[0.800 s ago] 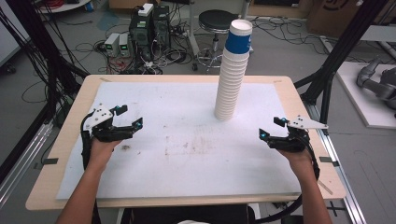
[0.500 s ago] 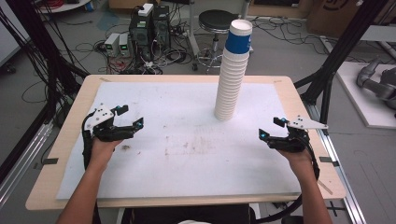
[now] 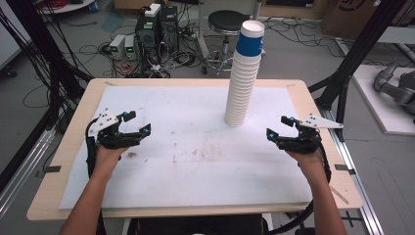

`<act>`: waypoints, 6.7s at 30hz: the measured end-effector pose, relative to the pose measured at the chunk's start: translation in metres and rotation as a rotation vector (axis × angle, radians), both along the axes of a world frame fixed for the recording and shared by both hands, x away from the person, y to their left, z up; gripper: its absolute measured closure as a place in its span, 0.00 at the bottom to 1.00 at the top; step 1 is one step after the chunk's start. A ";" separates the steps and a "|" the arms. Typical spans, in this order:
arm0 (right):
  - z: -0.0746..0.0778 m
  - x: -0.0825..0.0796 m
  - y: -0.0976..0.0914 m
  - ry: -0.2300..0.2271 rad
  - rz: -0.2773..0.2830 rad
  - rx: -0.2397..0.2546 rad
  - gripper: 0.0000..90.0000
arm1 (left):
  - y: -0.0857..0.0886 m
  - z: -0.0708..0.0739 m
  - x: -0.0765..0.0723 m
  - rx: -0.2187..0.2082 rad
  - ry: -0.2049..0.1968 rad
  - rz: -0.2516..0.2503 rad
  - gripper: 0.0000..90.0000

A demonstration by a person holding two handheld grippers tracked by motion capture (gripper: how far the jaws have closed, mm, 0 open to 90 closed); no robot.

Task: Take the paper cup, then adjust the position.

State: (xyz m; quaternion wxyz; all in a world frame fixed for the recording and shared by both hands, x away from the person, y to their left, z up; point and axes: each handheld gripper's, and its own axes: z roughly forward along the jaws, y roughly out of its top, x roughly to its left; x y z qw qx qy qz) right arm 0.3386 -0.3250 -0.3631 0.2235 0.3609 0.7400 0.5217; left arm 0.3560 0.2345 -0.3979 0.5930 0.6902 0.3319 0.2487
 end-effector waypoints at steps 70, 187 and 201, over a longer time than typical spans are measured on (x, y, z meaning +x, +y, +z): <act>0.102 0.137 0.065 -0.086 0.122 0.036 0.20 | -0.090 0.143 0.101 -0.024 -0.065 -0.251 0.20; 0.001 0.003 0.040 -0.021 0.179 0.015 0.20 | -0.121 0.069 0.021 -0.030 -0.027 -0.343 0.31; -0.008 -0.006 0.064 -0.019 0.271 0.023 0.20 | -0.125 0.047 0.007 -0.042 -0.015 -0.381 0.31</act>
